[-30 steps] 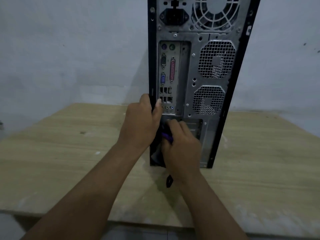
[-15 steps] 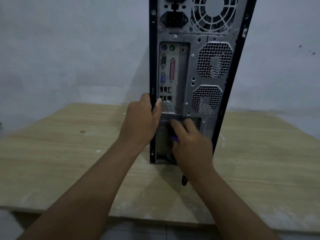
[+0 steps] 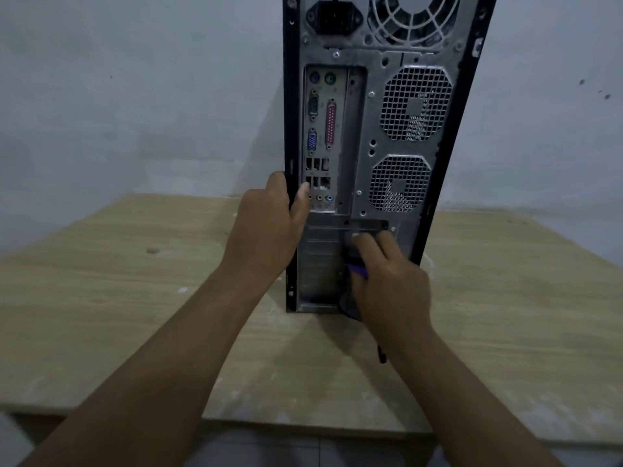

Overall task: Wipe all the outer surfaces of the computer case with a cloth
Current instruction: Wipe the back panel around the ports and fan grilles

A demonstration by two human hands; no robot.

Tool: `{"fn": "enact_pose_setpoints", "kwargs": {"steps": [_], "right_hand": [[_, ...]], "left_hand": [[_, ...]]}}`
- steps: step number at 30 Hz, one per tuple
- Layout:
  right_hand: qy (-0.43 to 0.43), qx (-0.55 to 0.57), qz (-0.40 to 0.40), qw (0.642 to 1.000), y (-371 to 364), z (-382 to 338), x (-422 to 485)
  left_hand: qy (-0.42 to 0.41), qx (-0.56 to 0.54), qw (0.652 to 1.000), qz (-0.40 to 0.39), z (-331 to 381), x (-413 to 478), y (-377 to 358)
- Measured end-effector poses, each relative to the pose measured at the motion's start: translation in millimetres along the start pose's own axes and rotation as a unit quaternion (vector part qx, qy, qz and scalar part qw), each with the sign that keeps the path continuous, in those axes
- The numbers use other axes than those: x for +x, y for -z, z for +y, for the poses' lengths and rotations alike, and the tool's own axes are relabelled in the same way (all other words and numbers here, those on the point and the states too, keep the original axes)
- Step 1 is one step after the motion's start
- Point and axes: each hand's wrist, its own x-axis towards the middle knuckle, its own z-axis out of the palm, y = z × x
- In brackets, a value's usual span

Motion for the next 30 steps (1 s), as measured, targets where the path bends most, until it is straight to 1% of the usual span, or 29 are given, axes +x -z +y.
{"fn": "enact_pose_setpoints", "kwargs": {"steps": [4,6,10,13,15,19,21,22,25,27,29,30], "right_hand": [[-0.097,0.000,-0.010,0.995,5,-8,4],[-0.094,0.013,-0.019,0.995,-2,-25,7],[-0.011,0.024,-0.038,0.999,-18,-50,11],[0.016,-0.001,-0.060,0.998,-11,-46,12],[-0.003,-0.039,-0.063,0.997,0,-28,10],[-0.089,-0.108,-0.065,0.988,14,0,-1],[-0.120,-0.095,-0.074,0.985,16,-4,0],[-0.138,-0.071,-0.086,0.984,14,-9,2],[-0.166,0.002,-0.073,0.983,-2,-33,6],[-0.137,0.052,-0.050,0.988,-17,-54,5],[-0.091,0.074,-0.022,0.993,-33,-65,2],[-0.070,0.074,-0.026,0.994,-34,-64,3]], "left_hand": [[-0.005,0.004,1.000,0.011,2,0,-4],[0.003,0.001,1.000,0.019,4,-1,-5],[0.023,-0.006,1.000,0.020,6,0,-6],[0.027,0.008,1.000,0.003,2,1,-2],[0.017,0.004,1.000,0.000,0,1,-1],[0.004,-0.010,1.000,0.007,-3,0,-3],[0.001,-0.007,1.000,0.011,-2,0,-4],[0.001,-0.005,1.000,0.014,-2,0,-5],[0.013,-0.001,1.000,0.020,0,0,-7],[0.015,0.003,1.000,0.023,0,0,-8],[0.011,0.006,1.000,0.020,-2,1,-7],[0.011,0.004,1.000,0.020,-2,1,-7]]}}
